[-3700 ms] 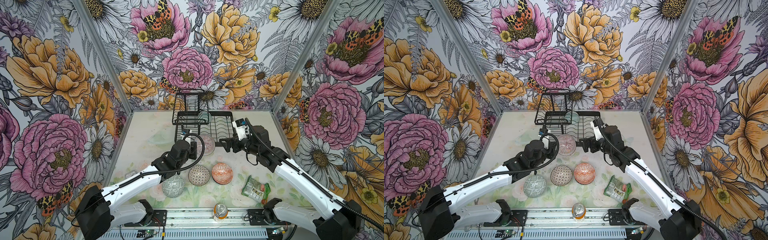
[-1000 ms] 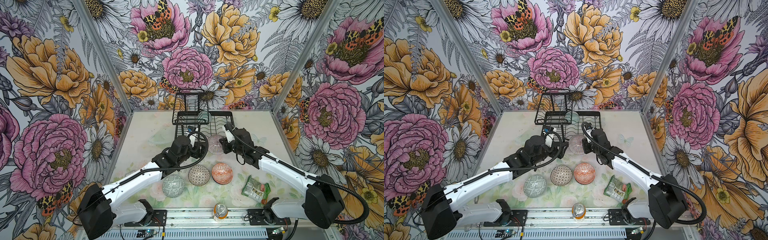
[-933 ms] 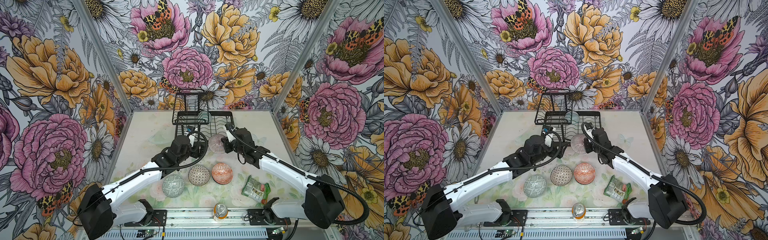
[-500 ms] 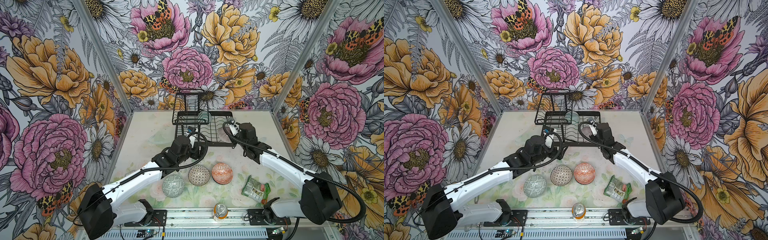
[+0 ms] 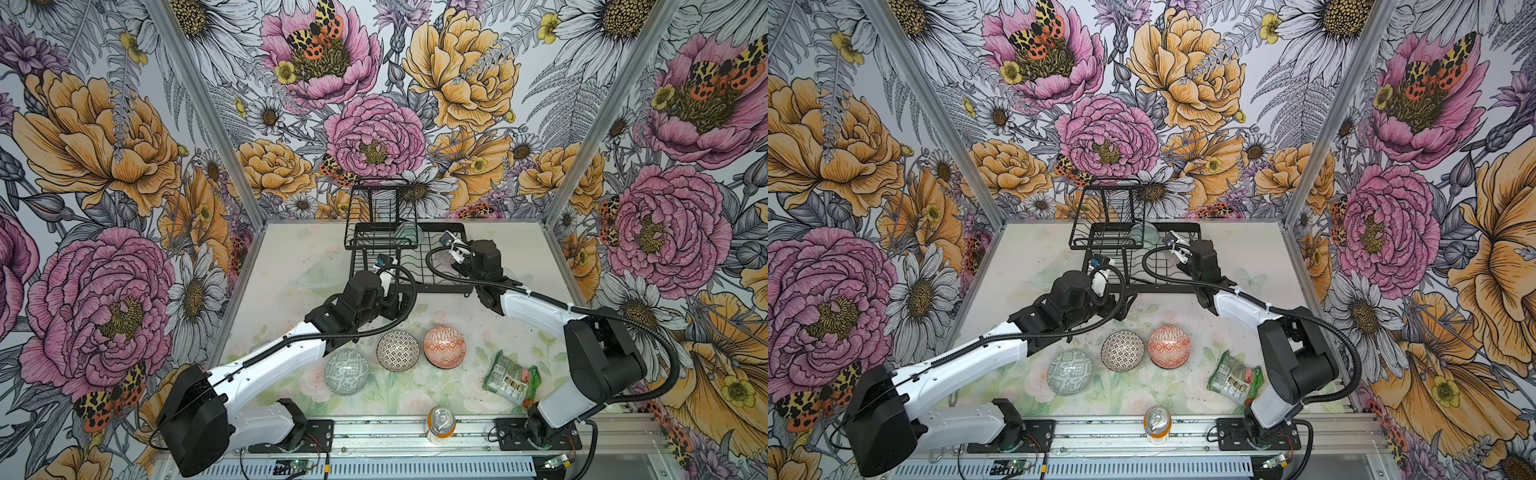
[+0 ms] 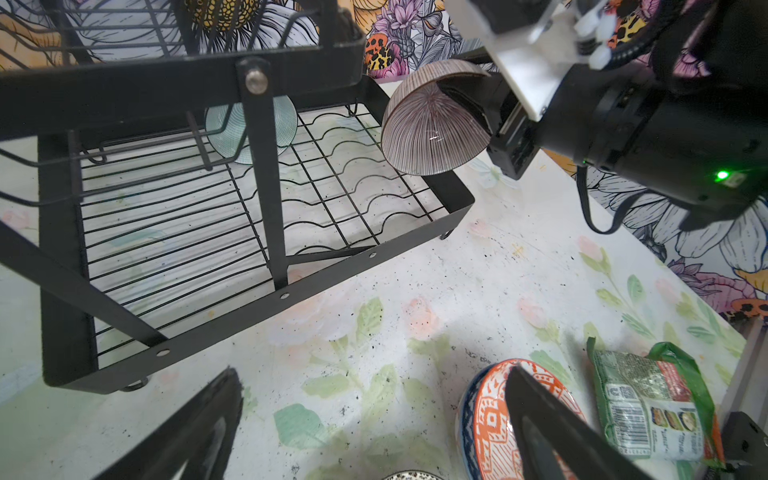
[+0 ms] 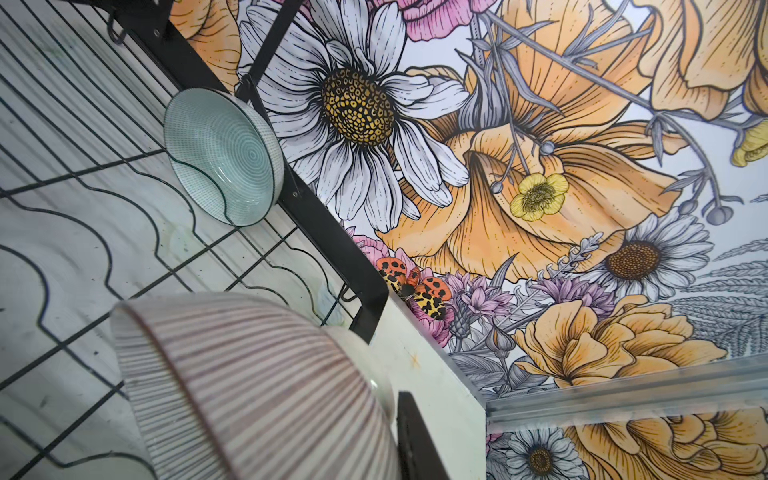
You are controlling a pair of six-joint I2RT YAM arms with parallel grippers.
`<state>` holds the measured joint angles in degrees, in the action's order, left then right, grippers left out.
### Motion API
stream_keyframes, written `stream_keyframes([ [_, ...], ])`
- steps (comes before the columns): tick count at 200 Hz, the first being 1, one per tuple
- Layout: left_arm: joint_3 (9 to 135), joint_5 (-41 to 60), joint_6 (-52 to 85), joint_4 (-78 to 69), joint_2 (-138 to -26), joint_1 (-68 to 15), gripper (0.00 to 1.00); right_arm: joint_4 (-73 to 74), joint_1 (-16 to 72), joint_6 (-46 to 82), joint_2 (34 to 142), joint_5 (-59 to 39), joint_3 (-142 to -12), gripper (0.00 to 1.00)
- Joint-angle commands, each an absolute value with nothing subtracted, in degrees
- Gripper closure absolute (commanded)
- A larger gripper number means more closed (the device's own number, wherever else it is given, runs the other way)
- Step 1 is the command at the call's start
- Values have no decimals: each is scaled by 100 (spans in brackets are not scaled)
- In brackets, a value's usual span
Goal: Load the bowls into the dish rack
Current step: 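Carry the pink-striped bowl with the right gripper into the lower rack tier, then lower the bowl upright beside the mint-green bowl with the right gripper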
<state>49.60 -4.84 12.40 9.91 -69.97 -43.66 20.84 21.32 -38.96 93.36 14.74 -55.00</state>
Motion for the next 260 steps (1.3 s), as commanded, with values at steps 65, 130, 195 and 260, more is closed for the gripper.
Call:
stream_keyframes([
  [65, 4878, -263, 1107, 1129, -7091, -4220, 1, 3549, 1610, -4963, 10419, 680, -6365, 100],
  [130, 4931, -114, 1090, 1085, -7257, -4010, 1, 3691, 1422, -5581, 11430, 479, -7387, 100],
  [195, 4990, 84, 1081, 1110, -7434, -3769, 1, 4116, 1396, -6436, 12311, 561, -8185, 100],
  [260, 5052, 216, 1059, 1124, -7566, -3626, 1, 4632, 1406, -6833, 12964, 525, -8676, 100],
])
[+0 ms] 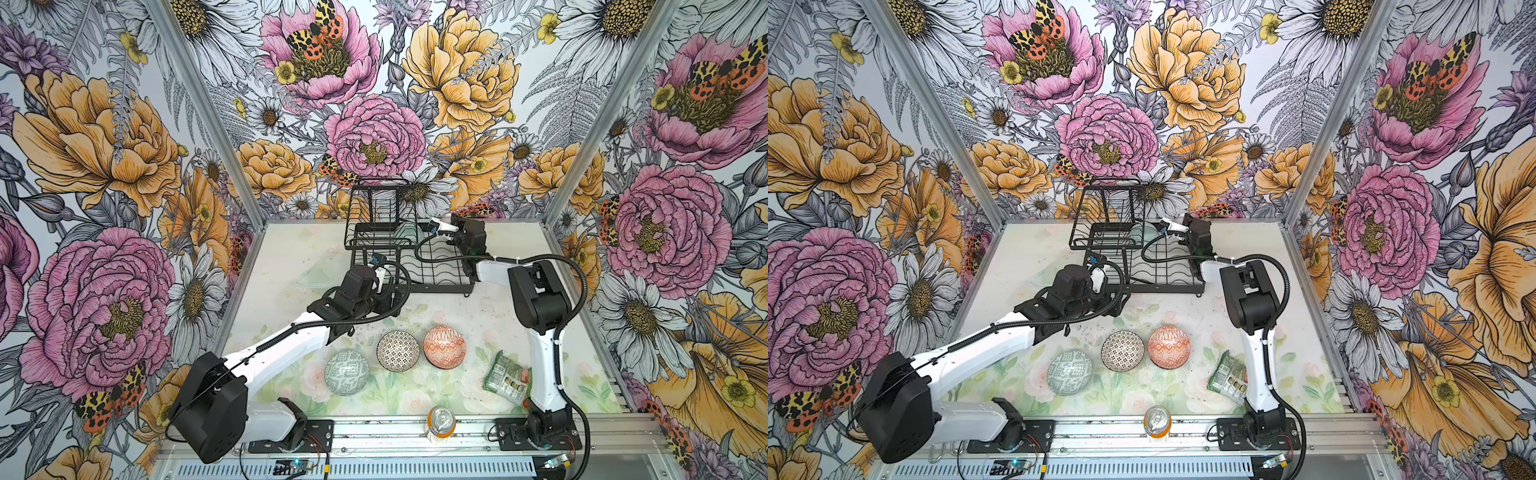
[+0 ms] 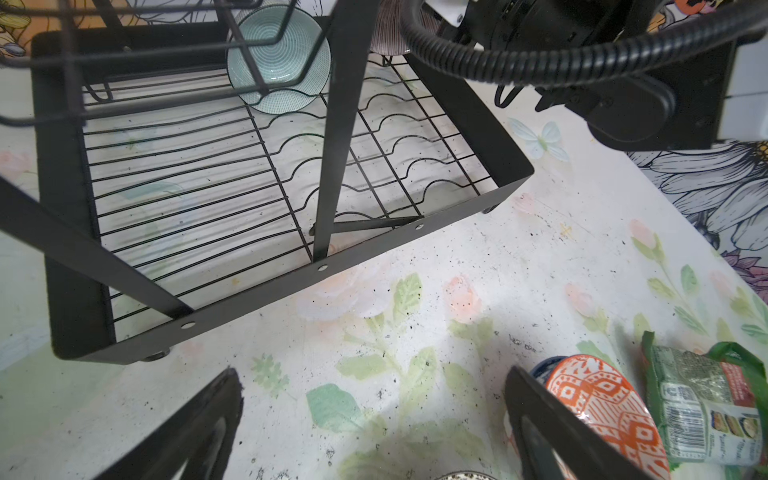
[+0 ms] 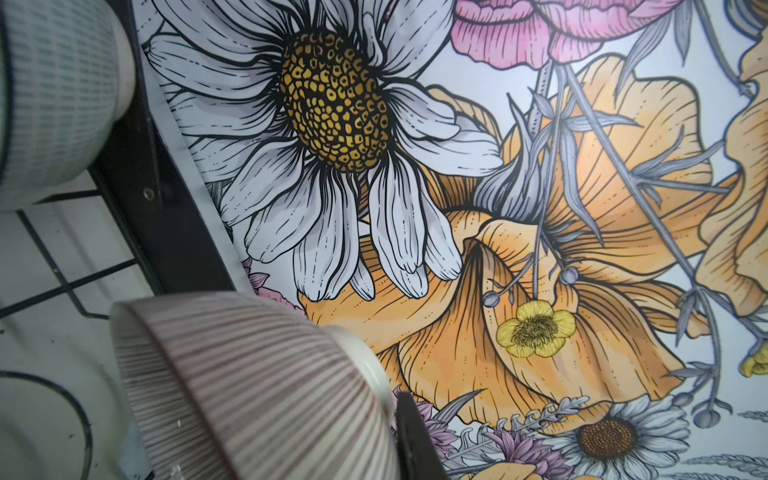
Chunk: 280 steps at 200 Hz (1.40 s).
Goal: Load the bowls into the dish rack
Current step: 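Lower the bowl upright beside the mint-green bowl with the right gripper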
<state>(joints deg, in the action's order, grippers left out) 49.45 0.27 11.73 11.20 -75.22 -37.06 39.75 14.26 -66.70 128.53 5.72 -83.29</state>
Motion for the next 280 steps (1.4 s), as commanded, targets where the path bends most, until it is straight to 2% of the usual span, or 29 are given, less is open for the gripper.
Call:
stream_keyframes([
  [1, 5053, 214, 1052, 1124, -7567, -3623, 1, 4632, 1406, -6836, 12968, 526, -8680, 100],
  [56, 5106, 246, 1033, 1264, -7533, -3498, 1, 4918, 1498, -6795, 13382, 606, -8809, 100],
  [280, 5041, 187, 1024, 1327, -7380, -3402, 1, 4821, 1577, -6696, 13595, 449, -8430, 100],
])
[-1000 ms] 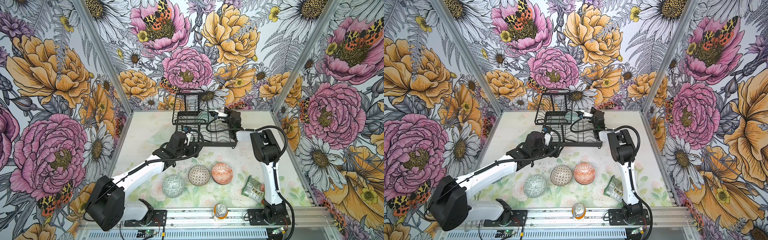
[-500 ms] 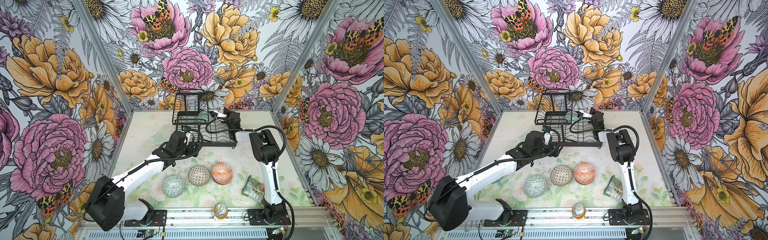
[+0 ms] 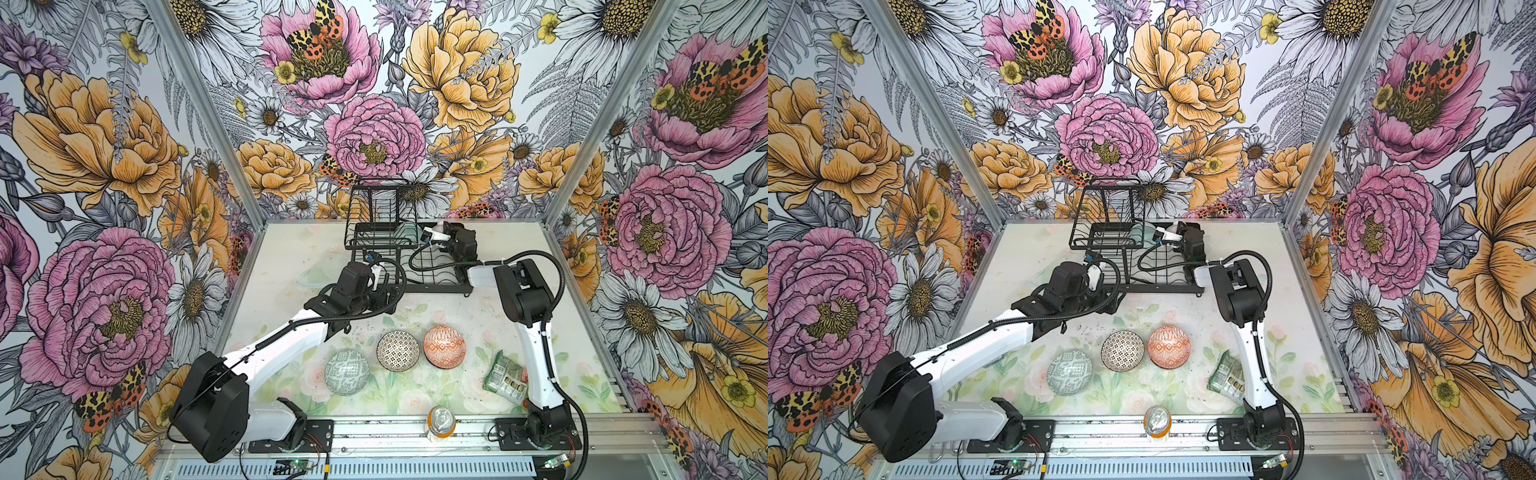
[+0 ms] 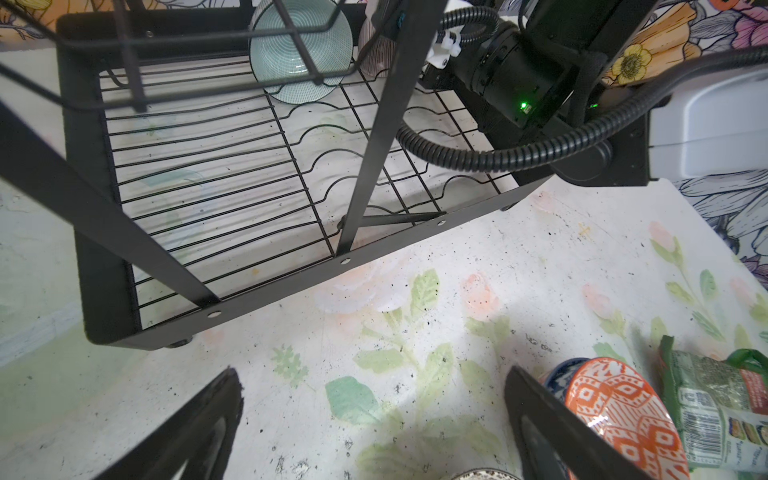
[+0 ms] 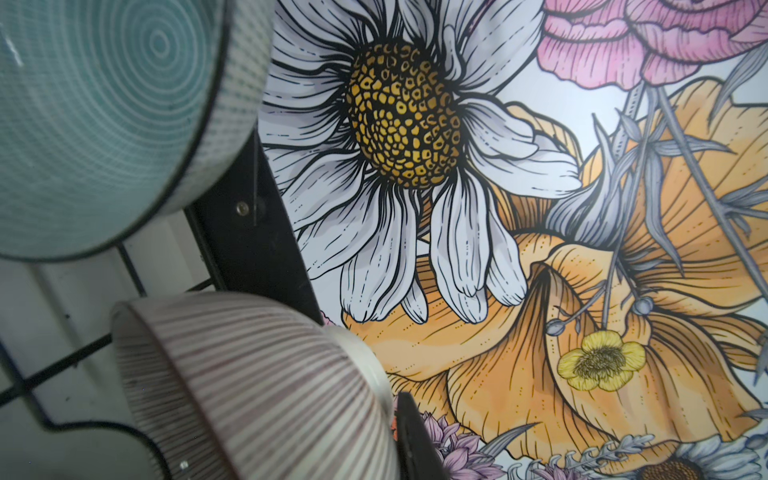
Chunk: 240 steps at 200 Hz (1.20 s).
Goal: Load the bowls into the dish rack
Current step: 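Lower the bowl upright beside the mint-green bowl with the right gripper, then open the right gripper to release the pink-striped bowl in the rack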
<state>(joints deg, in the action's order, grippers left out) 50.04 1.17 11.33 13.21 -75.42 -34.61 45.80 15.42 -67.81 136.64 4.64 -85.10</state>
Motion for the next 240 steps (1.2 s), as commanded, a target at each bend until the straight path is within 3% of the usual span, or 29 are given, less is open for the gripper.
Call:
stream_keyframes([
  [1, 5039, 186, 1026, 1332, -7377, -3401, 1, 4823, 1575, -6692, 13592, 449, -8430, 100],
  [49, 4986, 199, 1050, 1297, -7322, -3407, 1, 4826, 1582, -6652, 13526, 457, -8350, 97],
  [104, 4969, 212, 1038, 1297, -7263, -3428, 1, 4772, 1644, -6601, 13513, 464, -8324, 66],
  [132, 4931, 203, 1024, 1293, -7234, -3426, 1, 4905, 1666, -6558, 13456, 469, -8259, 40],
  [151, 4917, 202, 1023, 1284, -7234, -3429, 1, 4927, 1670, -6554, 13400, 481, -8220, 29],
  [193, 4880, 198, 1020, 1253, -7225, -3428, 1, 5179, 1689, -6451, 13184, 570, -7961, 14],
  [211, 4846, 193, 1019, 1219, -7200, -3428, 1, 5446, 1689, -6333, 13053, 674, -7757, 1],
  [240, 4796, 139, 1002, 1125, -7142, -3427, 1, 5771, 1727, -6231, 12747, 840, -7373, 1],
])
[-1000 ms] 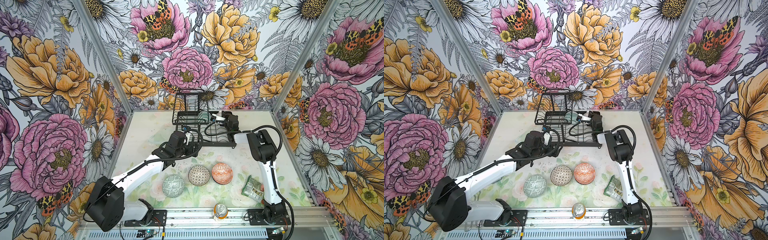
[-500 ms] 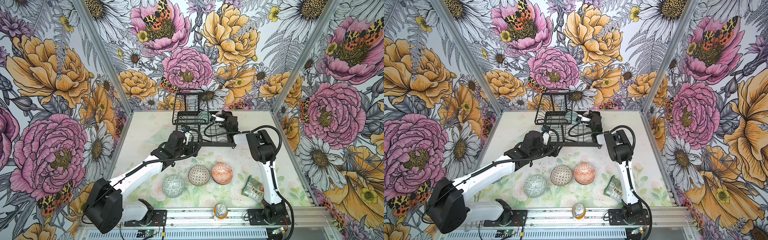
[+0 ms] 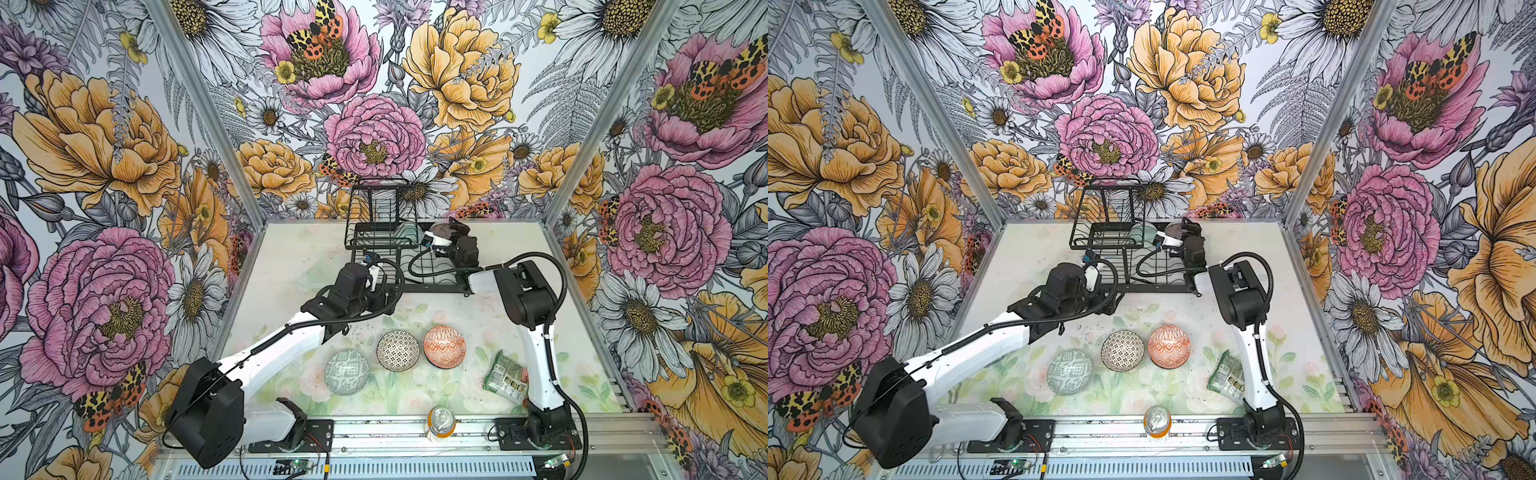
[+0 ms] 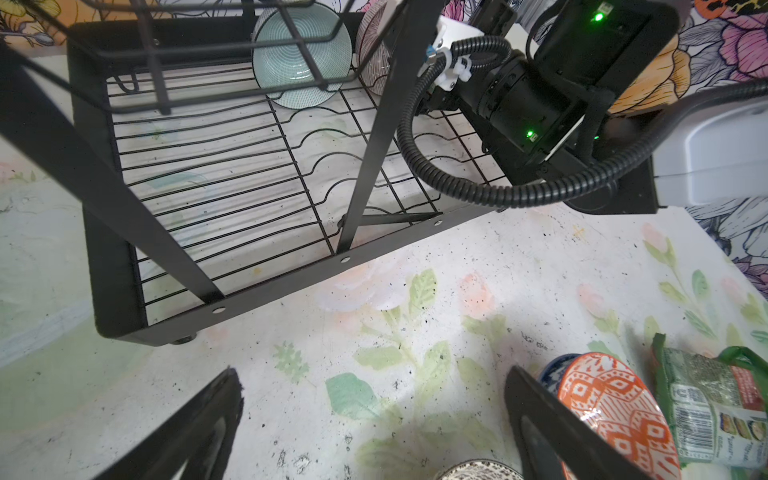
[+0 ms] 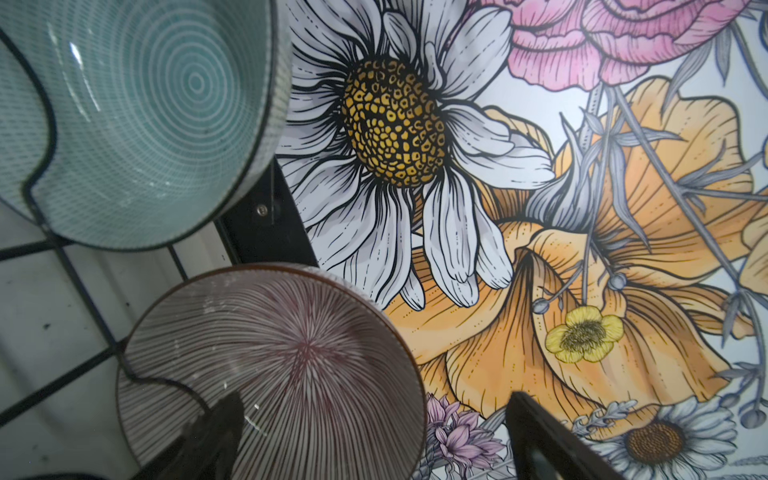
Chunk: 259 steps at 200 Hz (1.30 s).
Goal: Load the bowls into the dish rack
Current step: 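Open the right gripper to release the pink-striped bowl in the rack, then withdraw the right gripper from the rack while the left gripper moves toward the orange-patterned bowl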
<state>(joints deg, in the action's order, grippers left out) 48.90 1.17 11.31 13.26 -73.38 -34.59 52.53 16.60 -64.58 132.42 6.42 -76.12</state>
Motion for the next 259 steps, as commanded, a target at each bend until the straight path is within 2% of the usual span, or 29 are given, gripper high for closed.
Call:
stream_keyframes([
  [1, 4793, 135, 1002, 1121, -7140, -3423, 1, 5777, 1729, -6227, 12737, 842, -7356, 1],
  [51, 4708, 11, 1049, 1006, -7002, -3438, 1, 5724, 1775, -5433, 11782, 1134, -6456, 0],
  [86, 4625, -24, 1088, 1051, -6796, -3498, 1, 5081, 1916, -4674, 10957, 1295, -5864, 1],
  [121, 4566, -184, 1094, 1279, -6540, -3655, 1, 4104, 2179, -3873, 10095, 1455, -5343, 1],
  [155, 4404, -468, 1195, 1443, -6279, -3926, 1, 2499, 2493, -2609, 9114, 1572, -5164, 1],
  [203, 4263, -804, 1464, 1798, -5964, -4419, 1, 725, 3060, -1197, 8033, 2205, -5049, 0],
  [230, 4164, -859, 1550, 1802, -5945, -4697, 1, -570, 3121, 49, 7471, 1738, -5095, 1],
  [259, 4213, -731, 1421, 1802, -6126, -4980, 1, -1181, 3162, 1034, 7091, 1023, -4852, 0],
])
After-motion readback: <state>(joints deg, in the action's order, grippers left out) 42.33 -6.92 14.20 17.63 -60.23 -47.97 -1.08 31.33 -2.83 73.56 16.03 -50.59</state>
